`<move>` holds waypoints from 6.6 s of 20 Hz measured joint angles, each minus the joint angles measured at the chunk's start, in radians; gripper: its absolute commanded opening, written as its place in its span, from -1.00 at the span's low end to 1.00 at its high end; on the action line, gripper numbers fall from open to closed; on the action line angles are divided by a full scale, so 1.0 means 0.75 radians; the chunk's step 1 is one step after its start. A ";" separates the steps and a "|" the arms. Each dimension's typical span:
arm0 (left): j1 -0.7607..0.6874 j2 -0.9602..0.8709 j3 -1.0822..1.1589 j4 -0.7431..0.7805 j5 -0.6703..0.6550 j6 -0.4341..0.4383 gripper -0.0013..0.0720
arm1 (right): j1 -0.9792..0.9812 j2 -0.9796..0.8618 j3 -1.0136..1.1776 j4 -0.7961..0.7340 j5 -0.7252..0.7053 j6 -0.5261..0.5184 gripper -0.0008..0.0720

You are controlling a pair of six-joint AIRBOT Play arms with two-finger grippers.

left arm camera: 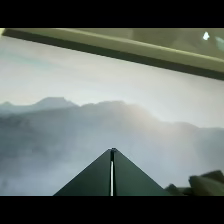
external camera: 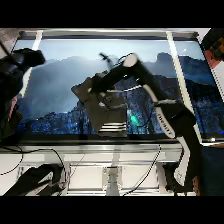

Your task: Fold the clothes and pants, and hang the long-sleeved shirts on hangers.

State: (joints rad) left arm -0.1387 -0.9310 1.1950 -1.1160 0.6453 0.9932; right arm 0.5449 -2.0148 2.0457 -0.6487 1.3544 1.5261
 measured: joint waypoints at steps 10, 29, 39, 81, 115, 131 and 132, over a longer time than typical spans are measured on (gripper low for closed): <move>0.107 0.002 0.000 0.060 0.021 -0.093 -0.88 | 0.438 -0.064 -0.017 -0.058 -0.076 0.054 0.63; 0.321 -0.312 -0.208 -1.142 0.339 1.092 -0.89 | -0.417 0.046 -0.132 0.186 0.290 -0.292 -0.96; 0.394 -0.677 -0.226 -1.427 0.351 1.236 0.29 | -0.539 0.046 -0.238 -0.041 0.307 -0.277 0.08; 0.321 -0.630 -0.166 -1.303 0.051 1.171 -0.89 | -0.555 -0.232 -0.055 -0.248 -0.170 0.189 -0.96; 0.220 -1.018 0.180 -0.997 -0.084 1.149 0.20 | -0.877 -0.188 0.040 -0.087 -0.006 0.212 0.24; 0.237 -0.565 0.024 -1.112 0.287 1.130 -0.89 | -0.899 -0.062 -0.131 -0.057 -0.032 -0.095 -0.96; 0.237 -0.512 -0.034 -1.130 0.306 1.120 -0.89 | -0.904 -0.034 -0.176 -0.058 -0.033 -0.125 -0.96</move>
State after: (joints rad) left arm 0.0391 -1.3151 1.1694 -1.9633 0.8749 1.8332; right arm -0.1329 -2.0403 1.9137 -0.6922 1.3296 1.4322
